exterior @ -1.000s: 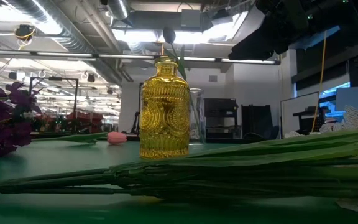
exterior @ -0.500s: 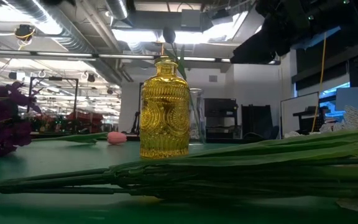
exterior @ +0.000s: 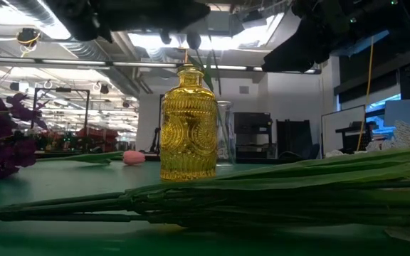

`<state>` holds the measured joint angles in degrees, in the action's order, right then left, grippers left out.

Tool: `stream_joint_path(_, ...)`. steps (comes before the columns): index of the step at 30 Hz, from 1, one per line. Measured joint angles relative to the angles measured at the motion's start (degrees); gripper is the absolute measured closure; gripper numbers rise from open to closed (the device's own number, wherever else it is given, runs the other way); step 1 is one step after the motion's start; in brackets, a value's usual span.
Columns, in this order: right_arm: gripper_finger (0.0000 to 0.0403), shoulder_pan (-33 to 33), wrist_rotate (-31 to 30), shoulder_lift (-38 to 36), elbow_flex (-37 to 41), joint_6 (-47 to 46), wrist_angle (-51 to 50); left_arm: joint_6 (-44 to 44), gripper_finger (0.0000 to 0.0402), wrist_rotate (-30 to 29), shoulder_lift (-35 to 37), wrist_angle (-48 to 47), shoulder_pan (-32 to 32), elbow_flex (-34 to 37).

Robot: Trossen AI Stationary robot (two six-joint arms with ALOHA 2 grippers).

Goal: Sort flowers into vase by color
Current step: Put the black tulip into the transparent vase

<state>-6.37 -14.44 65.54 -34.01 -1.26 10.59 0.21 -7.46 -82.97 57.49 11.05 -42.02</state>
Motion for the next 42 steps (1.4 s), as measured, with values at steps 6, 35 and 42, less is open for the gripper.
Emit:
stream_joint_path(6, 0.0165, 0.0, 0.0, 0.0, 0.0, 0.0, -0.3, 1.4, 0.0395, -0.5, -2.8, 0.2, 1.0, -3.3)
stream_joint_path(35, 0.0165, 0.0, 0.1, 0.0, 0.0, 0.1, -0.4, 3.0, 0.0395, -5.5, -4.8, -13.4, 3.3, -4.0)
stream_joint_path(42, 0.0165, 0.0, 0.1, 0.0, 0.0, 0.1, -0.4, 3.0, 0.0395, -5.6, -4.8, -15.7, 3.3, -4.0)
